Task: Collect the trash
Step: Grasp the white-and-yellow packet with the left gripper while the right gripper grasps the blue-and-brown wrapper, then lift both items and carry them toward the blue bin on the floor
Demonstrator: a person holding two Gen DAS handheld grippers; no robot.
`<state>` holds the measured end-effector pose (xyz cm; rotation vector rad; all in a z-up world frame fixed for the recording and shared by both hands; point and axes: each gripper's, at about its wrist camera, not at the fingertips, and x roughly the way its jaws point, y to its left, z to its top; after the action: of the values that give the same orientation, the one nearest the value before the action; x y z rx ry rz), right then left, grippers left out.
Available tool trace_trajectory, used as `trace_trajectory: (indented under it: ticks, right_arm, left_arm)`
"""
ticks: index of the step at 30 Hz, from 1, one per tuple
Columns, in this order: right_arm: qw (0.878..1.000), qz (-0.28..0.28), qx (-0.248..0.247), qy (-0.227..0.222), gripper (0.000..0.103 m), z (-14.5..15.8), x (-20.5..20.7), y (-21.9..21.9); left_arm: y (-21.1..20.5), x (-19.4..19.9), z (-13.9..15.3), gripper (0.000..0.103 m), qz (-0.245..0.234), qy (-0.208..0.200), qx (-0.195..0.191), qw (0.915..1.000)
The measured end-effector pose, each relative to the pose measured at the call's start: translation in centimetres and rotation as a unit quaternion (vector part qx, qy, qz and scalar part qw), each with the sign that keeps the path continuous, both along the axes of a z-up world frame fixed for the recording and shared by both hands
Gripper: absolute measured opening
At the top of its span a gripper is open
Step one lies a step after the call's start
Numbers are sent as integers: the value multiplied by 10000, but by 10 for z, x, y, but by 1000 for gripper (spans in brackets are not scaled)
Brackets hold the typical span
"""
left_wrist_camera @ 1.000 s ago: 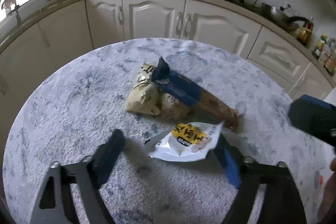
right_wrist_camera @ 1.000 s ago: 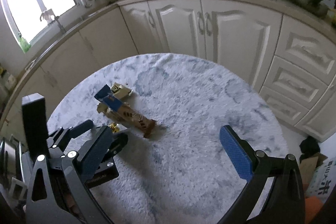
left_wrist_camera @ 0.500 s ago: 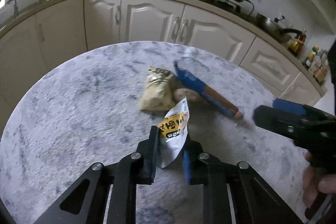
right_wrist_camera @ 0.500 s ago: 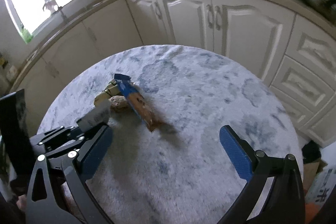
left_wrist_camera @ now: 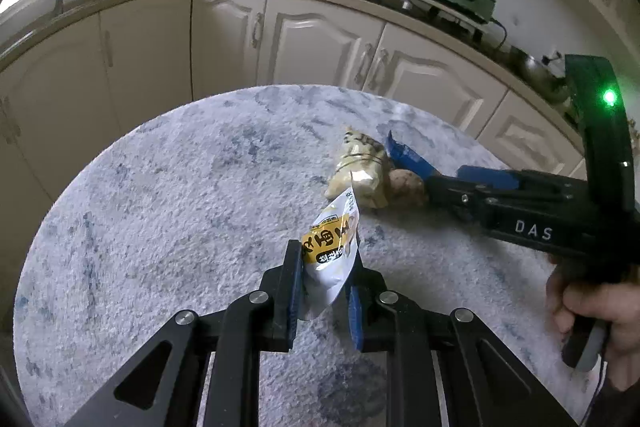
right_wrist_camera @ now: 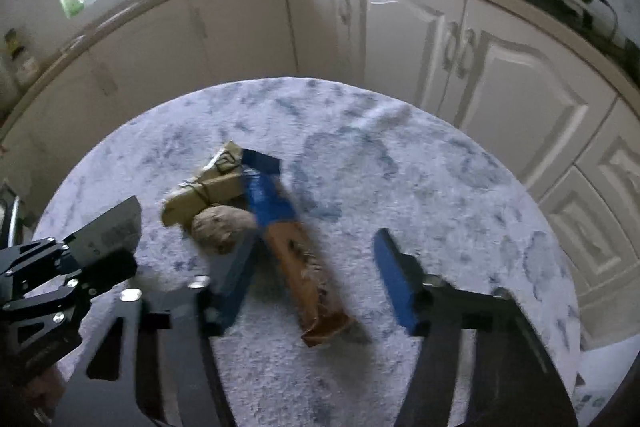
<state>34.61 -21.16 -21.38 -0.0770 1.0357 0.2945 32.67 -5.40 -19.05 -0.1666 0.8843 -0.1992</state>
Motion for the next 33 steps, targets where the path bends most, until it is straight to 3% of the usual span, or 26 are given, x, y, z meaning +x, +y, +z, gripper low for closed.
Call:
trace_trajectory:
  ticks: [2, 7, 11, 21, 33]
  right_arm:
    - [9998, 129, -24, 139, 35, -7, -5, 4]
    - [10000, 85, -20, 11, 32, -8, -8, 5]
    - [9999, -53, 136, -16, 14, -9, -5, 2]
    - [9929, -652, 992, -72, 14, 12, -61, -32]
    - [9792, -1315, 1241, -925, 14, 90, -155, -87]
  left_arm:
    - [0, -5, 0, 16, -7, -7, -22, 10000]
    - [1, -19, 3, 16, -31, -22, -72, 10000]
    - [4, -28, 7, 16, 27, -35, -96, 9999]
    - [1, -48, 25, 16, -44, -182, -111, 9998]
    - [-45, -83, 77, 16, -585, -721, -168, 9955]
